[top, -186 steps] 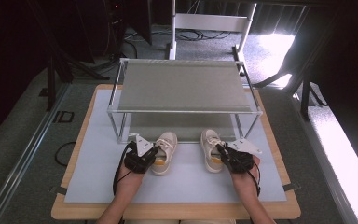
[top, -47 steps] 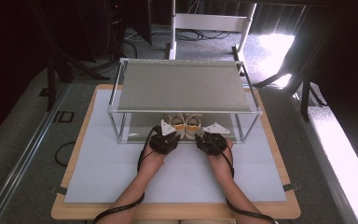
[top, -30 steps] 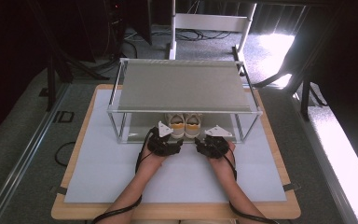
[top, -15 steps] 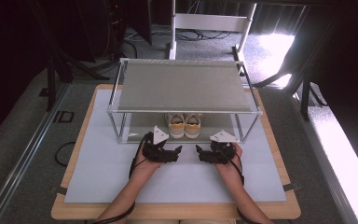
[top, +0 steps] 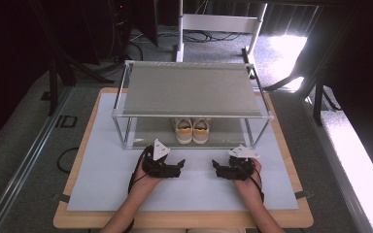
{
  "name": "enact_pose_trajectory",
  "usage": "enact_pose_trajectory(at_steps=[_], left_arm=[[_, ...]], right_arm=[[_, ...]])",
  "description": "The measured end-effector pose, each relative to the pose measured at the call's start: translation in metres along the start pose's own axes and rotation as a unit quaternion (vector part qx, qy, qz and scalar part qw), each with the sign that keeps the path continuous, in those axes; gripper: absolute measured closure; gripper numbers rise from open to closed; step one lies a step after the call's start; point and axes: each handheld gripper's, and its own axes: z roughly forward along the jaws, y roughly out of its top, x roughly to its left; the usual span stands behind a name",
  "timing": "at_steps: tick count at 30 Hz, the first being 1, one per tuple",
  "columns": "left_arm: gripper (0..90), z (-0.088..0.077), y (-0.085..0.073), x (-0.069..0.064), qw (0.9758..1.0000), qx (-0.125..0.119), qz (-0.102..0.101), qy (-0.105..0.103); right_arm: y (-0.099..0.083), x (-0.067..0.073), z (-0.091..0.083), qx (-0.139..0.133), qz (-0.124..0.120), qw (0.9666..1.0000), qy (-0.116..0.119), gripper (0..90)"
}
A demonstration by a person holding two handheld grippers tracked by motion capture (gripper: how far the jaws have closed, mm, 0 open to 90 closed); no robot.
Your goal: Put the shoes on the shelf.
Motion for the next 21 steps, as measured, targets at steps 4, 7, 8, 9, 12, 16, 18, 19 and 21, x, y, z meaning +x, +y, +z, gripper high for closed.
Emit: enact_pose_trajectory(at_steps=[4, 7, 8, 9, 12, 16, 18, 19, 21], left_arm=[[8.8, -0.007, -0.007, 0.004, 1.0, 0.002, -0.002, 0.009], [8.8, -0.012, -0.012, 0.007, 0.9999, 0.001, -0.002, 0.014], [8.8, -0.012, -0.012, 0.007, 0.9999, 0.001, -0.002, 0.014], [8.8, -0.015, -0.015, 0.008, 0.9999, 0.001, -0.001, 0.015], [8.8, -0.018, -0.02, 0.008, 0.9998, 0.005, 0.003, 0.018], [8.8, -0.022, -0.024, 0.008, 0.9998, -0.001, 0.007, 0.018], [8.8, -0.023, -0.025, 0.008, 0.9998, -0.004, 0.008, 0.018], [8.8, -0.025, -0.026, 0.008, 0.9997, -0.007, 0.007, 0.021], [8.8, -0.027, -0.027, 0.009, 0.9996, -0.013, 0.008, 0.025]], right_arm=[[-0.006, -0.005, -0.008, 0.0, 0.0, 1.0, -0.005, 13.6], [-0.012, -0.01, -0.015, -0.002, 0.004, 0.9999, -0.013, 13.3], [-0.013, -0.012, -0.018, -0.003, 0.006, 0.9999, -0.015, 13.3], [-0.015, -0.013, -0.02, -0.004, 0.006, 0.9998, -0.017, 13.3], [-0.02, -0.018, -0.026, -0.006, 0.01, 0.9997, -0.021, 13.3], [-0.025, -0.023, -0.035, -0.009, 0.015, 0.9995, -0.026, 13.3], [-0.028, -0.026, -0.038, -0.011, 0.02, 0.9993, -0.029, 13.2], [-0.029, -0.027, -0.039, -0.011, 0.023, 0.9993, -0.029, 13.2], [-0.031, -0.03, -0.042, -0.015, 0.027, 0.9991, -0.03, 13.1]])
